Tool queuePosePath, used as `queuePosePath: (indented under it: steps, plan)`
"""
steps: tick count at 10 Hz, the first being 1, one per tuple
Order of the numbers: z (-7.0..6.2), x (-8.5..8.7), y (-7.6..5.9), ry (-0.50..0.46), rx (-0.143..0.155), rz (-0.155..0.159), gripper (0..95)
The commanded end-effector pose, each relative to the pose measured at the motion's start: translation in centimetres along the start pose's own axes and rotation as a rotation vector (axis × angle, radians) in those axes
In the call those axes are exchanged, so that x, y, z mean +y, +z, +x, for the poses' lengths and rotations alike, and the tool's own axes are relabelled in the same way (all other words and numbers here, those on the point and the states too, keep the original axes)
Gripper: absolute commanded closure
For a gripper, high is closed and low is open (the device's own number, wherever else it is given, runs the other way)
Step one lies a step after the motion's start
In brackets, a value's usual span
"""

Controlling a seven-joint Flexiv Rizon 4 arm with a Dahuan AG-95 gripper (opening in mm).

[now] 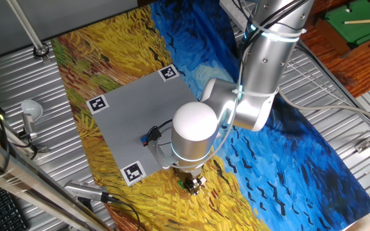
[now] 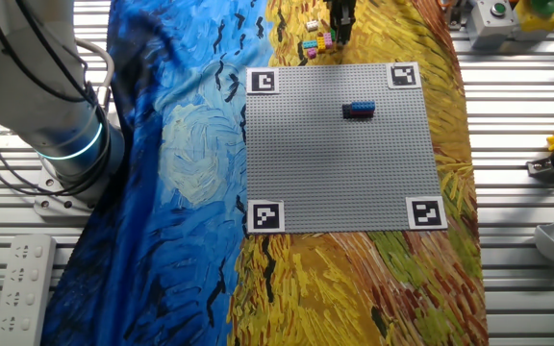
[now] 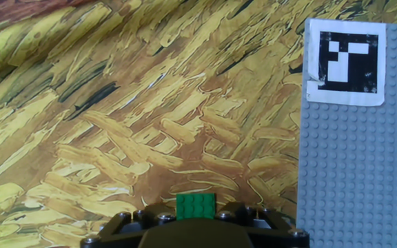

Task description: Stack small Lego blocks one on top of the other

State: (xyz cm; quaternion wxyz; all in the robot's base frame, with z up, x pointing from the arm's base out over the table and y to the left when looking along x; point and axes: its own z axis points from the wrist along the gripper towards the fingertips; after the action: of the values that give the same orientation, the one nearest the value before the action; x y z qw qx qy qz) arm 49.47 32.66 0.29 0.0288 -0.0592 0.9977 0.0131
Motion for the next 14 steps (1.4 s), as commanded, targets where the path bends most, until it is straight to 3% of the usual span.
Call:
queuePosePath:
  steps: [1, 7, 8, 12, 13, 14]
  plan:
    - [-0.02, -0.06, 0.16, -0.005, 0.001, 0.005, 38.0]
    - [-0.03, -0.07, 0.14, -0.012, 0.003, 0.015, 38.0]
    - [-0.05, -0.08, 0.14, -0.013, 0.003, 0.015, 57.0]
    - [-0.21, -0.27, -0.05, -0.015, 0.002, 0.017, 57.0]
    - [-0.24, -0.28, -0.05, -0.014, 0.002, 0.016, 76.0]
    - [-0.24, -0.28, -0.05, -0.013, 0.002, 0.017, 76.0]
